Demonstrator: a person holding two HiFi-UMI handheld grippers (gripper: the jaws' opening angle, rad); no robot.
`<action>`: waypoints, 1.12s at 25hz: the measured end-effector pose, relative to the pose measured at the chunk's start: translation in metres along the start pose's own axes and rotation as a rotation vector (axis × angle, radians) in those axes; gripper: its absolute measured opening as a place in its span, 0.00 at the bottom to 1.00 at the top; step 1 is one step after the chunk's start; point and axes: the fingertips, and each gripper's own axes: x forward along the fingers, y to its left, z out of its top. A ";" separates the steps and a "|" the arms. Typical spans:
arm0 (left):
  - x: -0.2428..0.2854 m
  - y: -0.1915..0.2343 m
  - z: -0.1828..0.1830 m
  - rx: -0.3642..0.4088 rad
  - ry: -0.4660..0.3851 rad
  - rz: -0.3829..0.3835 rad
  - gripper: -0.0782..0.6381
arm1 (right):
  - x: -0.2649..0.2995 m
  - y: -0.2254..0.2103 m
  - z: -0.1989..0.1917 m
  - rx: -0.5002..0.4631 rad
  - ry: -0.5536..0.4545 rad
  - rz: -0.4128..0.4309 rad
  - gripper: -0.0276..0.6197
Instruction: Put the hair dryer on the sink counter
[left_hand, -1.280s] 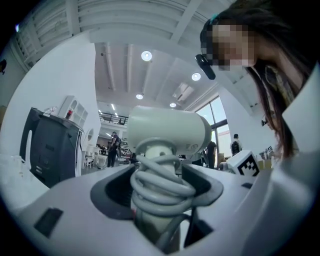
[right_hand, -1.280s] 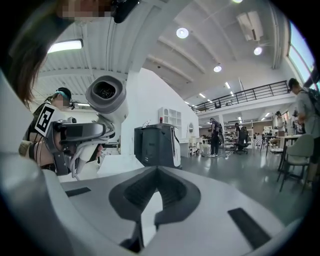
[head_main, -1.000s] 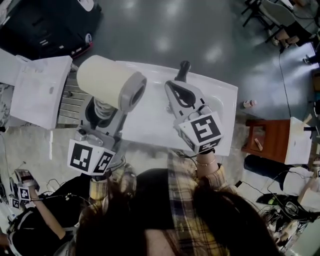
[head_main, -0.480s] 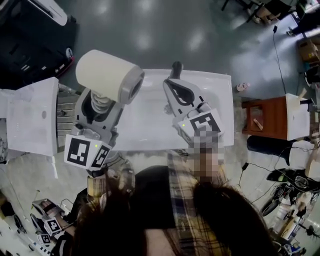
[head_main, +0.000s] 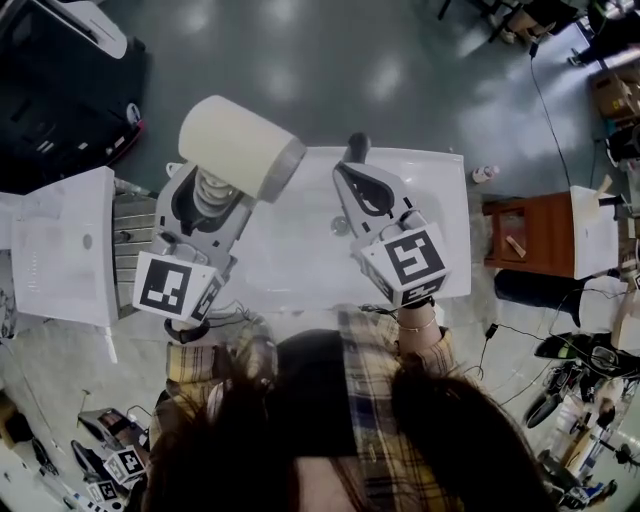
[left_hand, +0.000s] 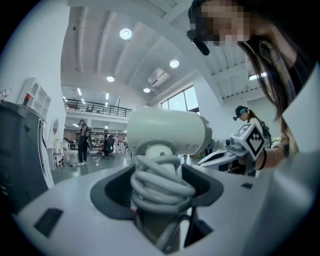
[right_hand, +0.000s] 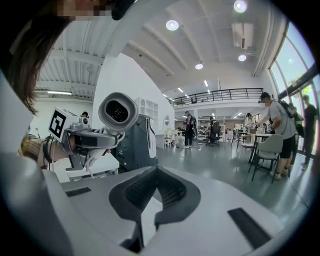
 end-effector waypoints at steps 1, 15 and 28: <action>0.002 0.002 -0.002 0.006 0.013 -0.009 0.53 | 0.002 0.000 0.000 0.000 0.003 0.000 0.07; 0.061 0.006 -0.095 0.177 0.268 -0.234 0.53 | 0.015 -0.030 -0.024 0.045 0.070 -0.044 0.07; 0.101 -0.005 -0.166 0.275 0.443 -0.419 0.53 | 0.030 -0.043 -0.055 0.098 0.152 -0.052 0.07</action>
